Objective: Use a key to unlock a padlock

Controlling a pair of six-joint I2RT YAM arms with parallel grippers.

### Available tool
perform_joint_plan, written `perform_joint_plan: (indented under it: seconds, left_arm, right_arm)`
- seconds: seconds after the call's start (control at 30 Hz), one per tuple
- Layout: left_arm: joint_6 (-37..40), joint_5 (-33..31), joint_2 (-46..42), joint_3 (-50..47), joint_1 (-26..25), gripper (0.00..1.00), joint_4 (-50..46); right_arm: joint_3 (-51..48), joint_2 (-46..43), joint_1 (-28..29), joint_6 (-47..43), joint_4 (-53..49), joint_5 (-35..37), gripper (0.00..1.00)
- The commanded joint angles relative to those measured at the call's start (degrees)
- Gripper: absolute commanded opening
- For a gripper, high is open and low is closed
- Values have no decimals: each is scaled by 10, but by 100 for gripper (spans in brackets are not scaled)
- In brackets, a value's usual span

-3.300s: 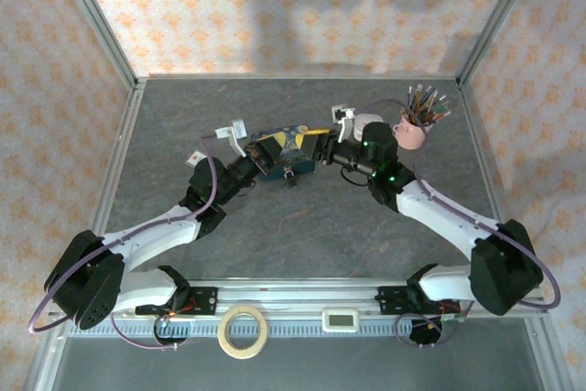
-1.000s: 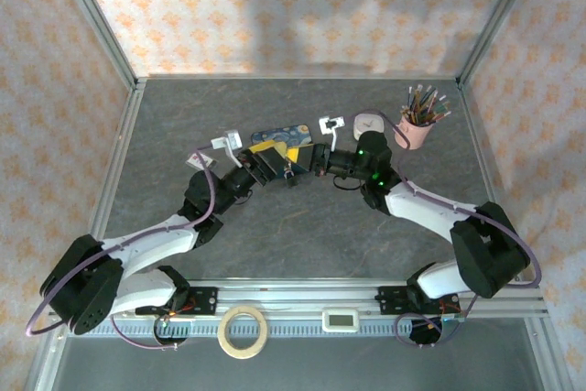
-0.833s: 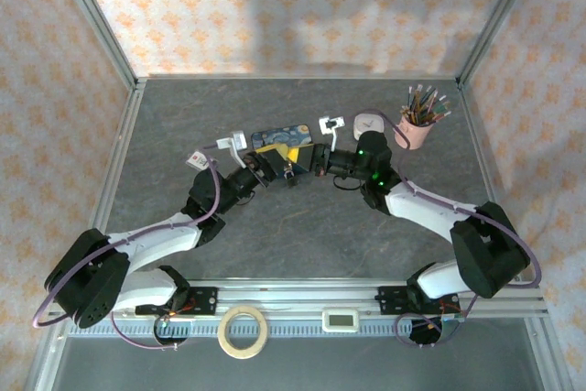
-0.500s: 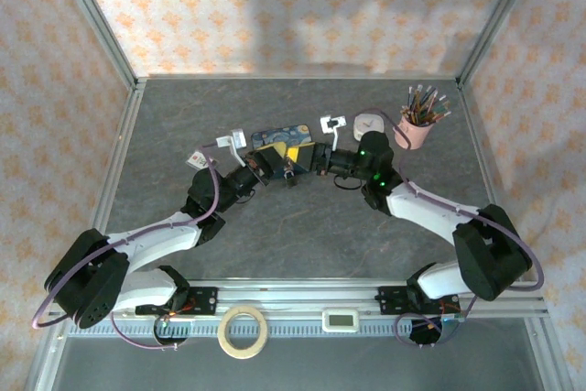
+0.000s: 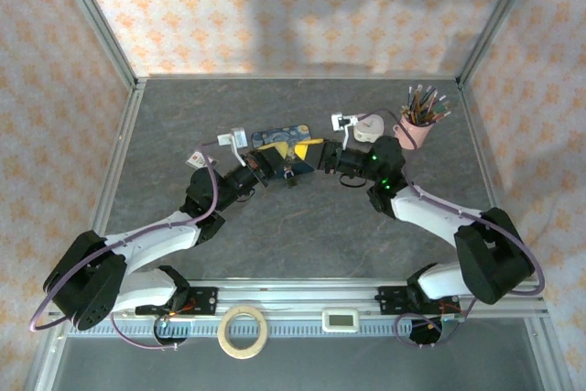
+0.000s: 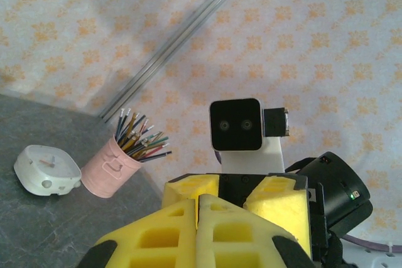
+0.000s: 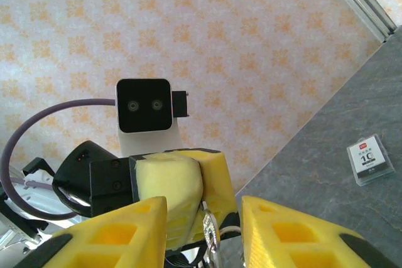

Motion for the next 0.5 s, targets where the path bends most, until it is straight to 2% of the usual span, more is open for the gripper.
perform_joint_plan:
  seconds: [0.0, 0.17, 0.47]
  left_arm:
    - [-1, 14, -9, 13, 0, 0, 31]
    - [-8, 16, -9, 13, -1, 0, 40]
    - [-18, 13, -5, 6, -2, 0, 53]
  right_arm:
    - [5, 10, 10, 10, 44, -23, 35]
    - [0, 17, 16, 14, 45, -25, 33]
    - [6, 30, 22, 18, 51, -26, 21]
